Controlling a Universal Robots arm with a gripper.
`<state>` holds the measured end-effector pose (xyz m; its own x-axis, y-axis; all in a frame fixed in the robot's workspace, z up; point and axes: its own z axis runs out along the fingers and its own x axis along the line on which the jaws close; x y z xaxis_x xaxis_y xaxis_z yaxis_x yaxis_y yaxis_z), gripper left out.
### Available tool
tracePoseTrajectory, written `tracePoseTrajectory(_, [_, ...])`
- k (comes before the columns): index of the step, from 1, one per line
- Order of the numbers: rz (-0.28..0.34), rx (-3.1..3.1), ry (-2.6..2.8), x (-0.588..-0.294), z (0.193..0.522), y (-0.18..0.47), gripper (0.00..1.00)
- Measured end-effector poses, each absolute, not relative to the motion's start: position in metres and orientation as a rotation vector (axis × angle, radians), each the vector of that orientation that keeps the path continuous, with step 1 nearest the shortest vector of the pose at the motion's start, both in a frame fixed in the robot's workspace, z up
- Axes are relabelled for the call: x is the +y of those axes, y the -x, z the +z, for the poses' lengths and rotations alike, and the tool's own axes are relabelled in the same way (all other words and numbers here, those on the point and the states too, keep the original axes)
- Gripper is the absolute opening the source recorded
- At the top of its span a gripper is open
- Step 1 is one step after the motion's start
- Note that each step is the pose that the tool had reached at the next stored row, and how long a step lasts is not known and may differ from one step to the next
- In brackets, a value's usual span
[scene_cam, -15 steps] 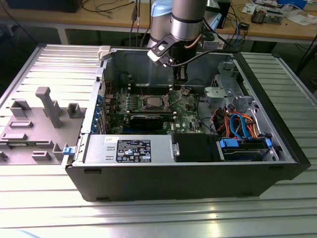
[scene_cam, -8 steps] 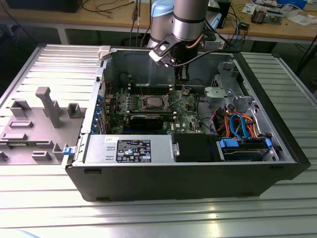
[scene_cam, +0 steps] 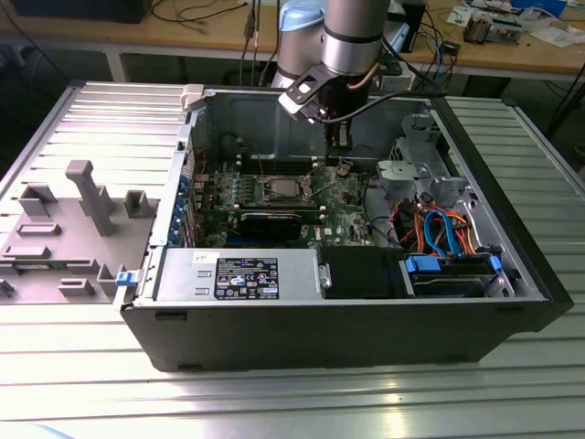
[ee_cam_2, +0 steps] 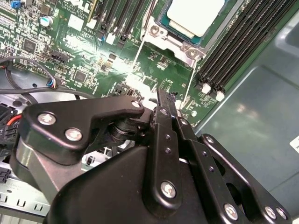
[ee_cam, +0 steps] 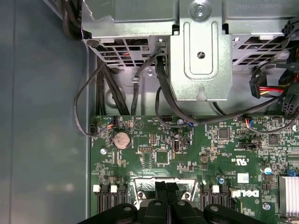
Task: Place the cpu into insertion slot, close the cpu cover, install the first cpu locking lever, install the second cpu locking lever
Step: 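Close the cpu cover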
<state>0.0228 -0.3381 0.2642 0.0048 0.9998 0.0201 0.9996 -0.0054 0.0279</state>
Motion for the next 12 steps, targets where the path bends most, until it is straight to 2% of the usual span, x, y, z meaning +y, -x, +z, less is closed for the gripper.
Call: tracePoseTrajectory(12, [0.053,2.212,-2.222,-0.3381,0.2642,-0.0244,0.11])
